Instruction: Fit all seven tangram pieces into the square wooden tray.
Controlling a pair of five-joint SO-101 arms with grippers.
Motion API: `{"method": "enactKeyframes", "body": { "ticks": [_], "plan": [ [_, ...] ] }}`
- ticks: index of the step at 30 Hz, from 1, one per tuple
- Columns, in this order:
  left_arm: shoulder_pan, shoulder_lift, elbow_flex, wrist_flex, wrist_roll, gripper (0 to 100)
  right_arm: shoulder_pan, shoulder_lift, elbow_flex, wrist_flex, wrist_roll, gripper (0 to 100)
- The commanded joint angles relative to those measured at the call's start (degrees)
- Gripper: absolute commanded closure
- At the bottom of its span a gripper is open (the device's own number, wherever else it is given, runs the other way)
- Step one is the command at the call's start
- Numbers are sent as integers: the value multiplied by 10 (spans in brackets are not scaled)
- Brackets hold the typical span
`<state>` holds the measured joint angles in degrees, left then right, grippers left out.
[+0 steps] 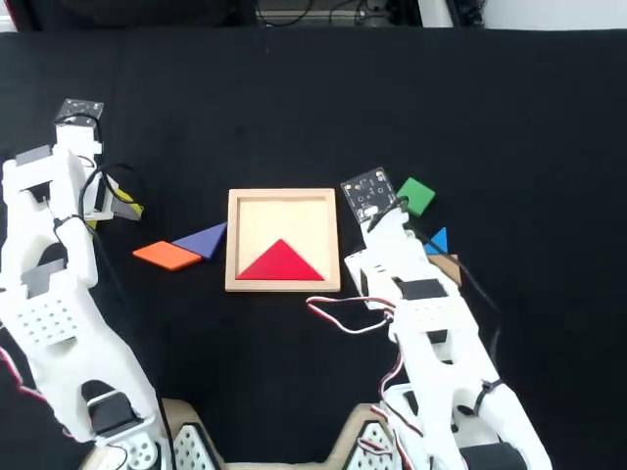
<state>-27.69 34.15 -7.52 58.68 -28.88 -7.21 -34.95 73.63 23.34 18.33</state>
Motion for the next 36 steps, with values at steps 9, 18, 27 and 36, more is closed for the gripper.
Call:
{"method": "enactKeyframes", "body": {
  "ticks": [9,18,27,36],
  "plan": [
    [-2,3,-25,-3,-7,743,-9,-16,-4,-6,6,985],
    [-11,7,-45,-3,-6,964,-9,-16,-4,-6,6,985],
    [-13,-7,-55,5,-2,972,-9,-16,-4,-8,6,985],
    [58,-149,-298,324,-3,972,-9,-16,-4,-9,6,985]
  ]
}}
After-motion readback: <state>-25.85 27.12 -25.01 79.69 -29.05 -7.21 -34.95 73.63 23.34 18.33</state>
